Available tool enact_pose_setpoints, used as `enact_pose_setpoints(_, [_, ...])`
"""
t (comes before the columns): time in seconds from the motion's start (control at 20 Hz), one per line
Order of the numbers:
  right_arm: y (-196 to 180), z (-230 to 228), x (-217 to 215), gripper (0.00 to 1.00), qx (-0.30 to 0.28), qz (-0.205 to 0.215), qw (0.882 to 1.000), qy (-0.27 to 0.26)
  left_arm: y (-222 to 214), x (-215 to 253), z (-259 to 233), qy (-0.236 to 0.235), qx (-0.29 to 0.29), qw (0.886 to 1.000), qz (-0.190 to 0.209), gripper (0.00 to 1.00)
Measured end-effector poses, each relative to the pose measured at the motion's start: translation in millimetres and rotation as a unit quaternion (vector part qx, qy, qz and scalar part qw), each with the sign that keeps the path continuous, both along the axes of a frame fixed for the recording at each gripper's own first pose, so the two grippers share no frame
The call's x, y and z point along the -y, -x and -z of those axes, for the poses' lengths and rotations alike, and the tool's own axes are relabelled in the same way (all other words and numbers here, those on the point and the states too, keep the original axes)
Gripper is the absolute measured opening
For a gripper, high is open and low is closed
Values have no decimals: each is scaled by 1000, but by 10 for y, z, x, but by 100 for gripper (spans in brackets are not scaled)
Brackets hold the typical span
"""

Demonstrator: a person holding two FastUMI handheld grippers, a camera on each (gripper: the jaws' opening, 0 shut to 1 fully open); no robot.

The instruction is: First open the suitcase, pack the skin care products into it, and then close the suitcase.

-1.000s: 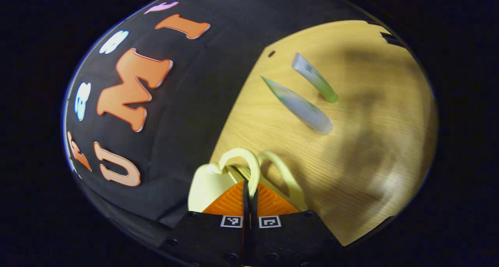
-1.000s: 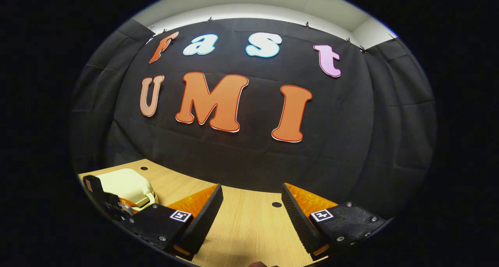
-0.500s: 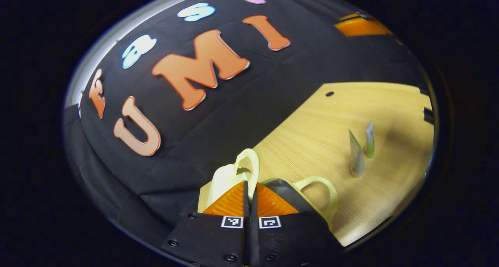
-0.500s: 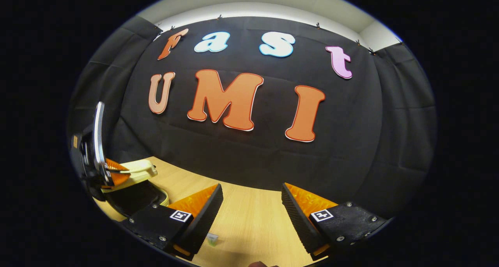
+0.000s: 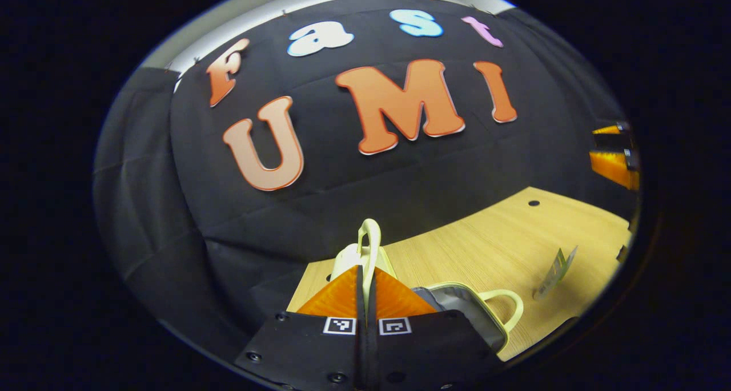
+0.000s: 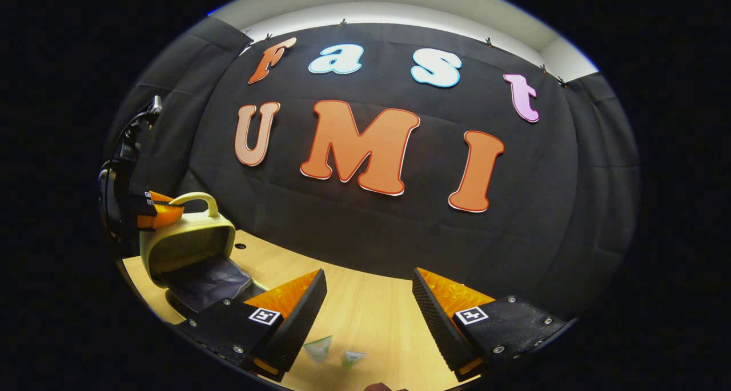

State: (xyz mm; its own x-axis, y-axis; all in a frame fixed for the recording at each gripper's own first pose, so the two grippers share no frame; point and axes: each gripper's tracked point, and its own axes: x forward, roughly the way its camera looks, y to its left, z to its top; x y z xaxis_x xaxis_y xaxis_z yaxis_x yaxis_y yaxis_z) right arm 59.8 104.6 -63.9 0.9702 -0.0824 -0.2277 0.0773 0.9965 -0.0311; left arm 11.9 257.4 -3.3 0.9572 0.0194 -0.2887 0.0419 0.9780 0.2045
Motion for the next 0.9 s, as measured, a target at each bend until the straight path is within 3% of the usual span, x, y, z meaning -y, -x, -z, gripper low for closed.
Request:
enact_pose_setpoints(0.4, [-89, 57, -456, 96, -25, 11, 1000, -12, -95, -1532, 191, 25, -5, 997, -66, 0])
enact_pose_setpoints(0.65, [-102, 125, -568, 95, -46, 19, 999, -14, -49, -2191, 641, 54, -42, 992, -110, 0])
enact_pose_setpoints(0.9, [-36, 234, -592, 95, -64, 29, 997, -19, 49, -2659, 1166, 39, -83, 986, -140, 0])
